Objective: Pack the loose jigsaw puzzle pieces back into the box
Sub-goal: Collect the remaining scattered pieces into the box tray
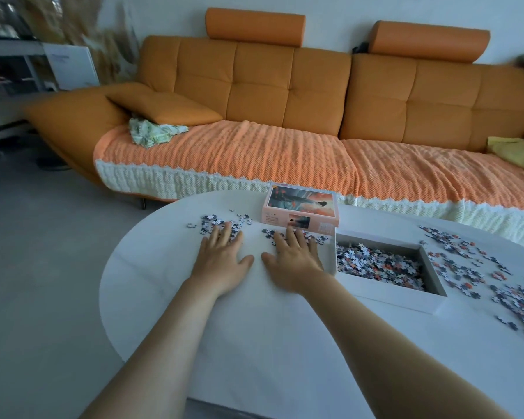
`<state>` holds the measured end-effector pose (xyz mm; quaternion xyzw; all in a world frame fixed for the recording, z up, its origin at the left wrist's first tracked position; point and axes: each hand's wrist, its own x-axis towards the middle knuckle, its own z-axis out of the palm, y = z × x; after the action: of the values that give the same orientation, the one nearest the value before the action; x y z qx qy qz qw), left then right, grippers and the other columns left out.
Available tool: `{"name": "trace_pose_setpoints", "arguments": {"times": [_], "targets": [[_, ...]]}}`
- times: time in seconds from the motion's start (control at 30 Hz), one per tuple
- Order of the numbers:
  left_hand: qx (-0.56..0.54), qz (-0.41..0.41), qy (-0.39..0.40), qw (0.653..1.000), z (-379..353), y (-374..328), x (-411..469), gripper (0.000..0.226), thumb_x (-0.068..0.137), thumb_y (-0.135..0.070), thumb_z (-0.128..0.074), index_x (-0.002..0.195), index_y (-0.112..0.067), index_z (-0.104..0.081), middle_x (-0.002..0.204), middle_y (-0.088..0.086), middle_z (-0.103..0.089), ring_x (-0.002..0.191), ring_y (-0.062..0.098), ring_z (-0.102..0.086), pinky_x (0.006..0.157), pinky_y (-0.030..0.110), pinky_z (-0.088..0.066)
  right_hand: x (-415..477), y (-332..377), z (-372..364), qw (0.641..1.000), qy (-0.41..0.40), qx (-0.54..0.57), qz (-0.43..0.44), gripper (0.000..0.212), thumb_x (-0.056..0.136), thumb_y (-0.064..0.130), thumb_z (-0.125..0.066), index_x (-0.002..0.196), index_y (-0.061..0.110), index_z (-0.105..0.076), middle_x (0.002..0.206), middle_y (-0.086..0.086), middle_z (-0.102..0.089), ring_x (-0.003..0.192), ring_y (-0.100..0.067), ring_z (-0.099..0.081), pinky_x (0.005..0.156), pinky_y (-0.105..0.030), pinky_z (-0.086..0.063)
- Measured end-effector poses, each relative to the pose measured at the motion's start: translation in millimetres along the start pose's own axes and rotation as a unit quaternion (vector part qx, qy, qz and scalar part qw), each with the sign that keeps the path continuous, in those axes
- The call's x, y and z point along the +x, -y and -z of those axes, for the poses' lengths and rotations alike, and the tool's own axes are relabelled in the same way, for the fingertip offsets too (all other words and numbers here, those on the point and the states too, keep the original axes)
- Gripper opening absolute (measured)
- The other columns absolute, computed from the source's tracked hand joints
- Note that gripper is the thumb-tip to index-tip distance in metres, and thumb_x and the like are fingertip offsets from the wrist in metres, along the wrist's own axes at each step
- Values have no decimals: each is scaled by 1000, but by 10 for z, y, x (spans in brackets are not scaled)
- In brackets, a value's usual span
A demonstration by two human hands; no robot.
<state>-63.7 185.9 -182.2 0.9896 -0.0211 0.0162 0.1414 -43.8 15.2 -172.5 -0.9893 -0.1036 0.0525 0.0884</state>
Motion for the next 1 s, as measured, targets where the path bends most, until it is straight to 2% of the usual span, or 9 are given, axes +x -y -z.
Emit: {"name": "trace_pose_setpoints", "arguments": {"times": [0.13,0.23,0.37,0.43,0.53,0.67,0.77,0.87,1.0], "targets": [[-101,-61,-108,987,-36,71,71,36,93,-37,-53,123,-21,-63,138,-2,-52,133,22,-39,111,34,-30,-26,98,-86,994,-48,48,85,54,97,43,-34,147,22,-34,158,0,-24,147,-19,-12,120,-41,-6],[-128,-85,-180,972,22,138,106,21,90,-25,-55,103,-24,-71,107,-5,-64,107,22,-53,91,37,-43,7,223,-106,981,-104,100,132,36,93,29,-46,126,27,-61,139,3,-53,133,-22,-41,111,-38,-27],[-119,-49,-233,964,126,380,174,24,90,-16,-56,110,-22,-68,111,-1,-62,109,24,-50,91,38,-44,243,369,-49,963,-185,145,135,29,89,15,-51,108,21,-72,112,-1,-65,109,-25,-51,96,-36,-40],[-92,-9,-203,975,158,552,230,33,94,-24,-54,126,-20,-59,130,3,-55,124,27,-43,101,41,-40,392,470,-14,963,-170,153,144,31,91,13,-50,117,18,-67,120,-4,-61,117,-24,-48,99,-34,-39],[-61,57,-92,992,171,749,313,60,99,-43,-41,151,-18,-28,160,6,-20,146,26,-15,118,42,-19,648,662,13,973,-107,130,155,42,97,27,-46,138,21,-51,148,-3,-42,138,-22,-32,113,-39,-31],[-54,55,-10,997,161,779,419,66,101,-48,-26,156,-20,-4,164,2,2,150,18,0,122,43,-1,1040,844,51,991,14,39,128,66,99,51,-32,154,22,-14,163,-2,-3,150,-21,1,121,-41,-7],[-67,45,4,997,185,775,442,64,102,-43,-25,156,-20,-1,164,-1,4,150,14,2,122,39,2,1193,844,21,987,58,-14,147,60,100,50,-27,148,14,-26,155,-5,-21,145,-25,-16,118,-45,-17],[-87,35,18,995,222,761,483,62,102,-37,-26,156,-21,-2,164,-3,4,150,14,2,122,38,3,1100,789,-21,983,26,4,183,38,101,40,-28,119,12,-46,118,-4,-44,112,-22,-40,102,-50,-35],[-100,9,37,994,228,677,516,59,101,-29,-28,156,-23,-10,163,-6,-2,149,13,2,121,35,1,694,665,9,977,52,51,200,46,104,34,-29,145,14,-34,153,-3,-31,145,-18,-19,119,-37,-15]]}}
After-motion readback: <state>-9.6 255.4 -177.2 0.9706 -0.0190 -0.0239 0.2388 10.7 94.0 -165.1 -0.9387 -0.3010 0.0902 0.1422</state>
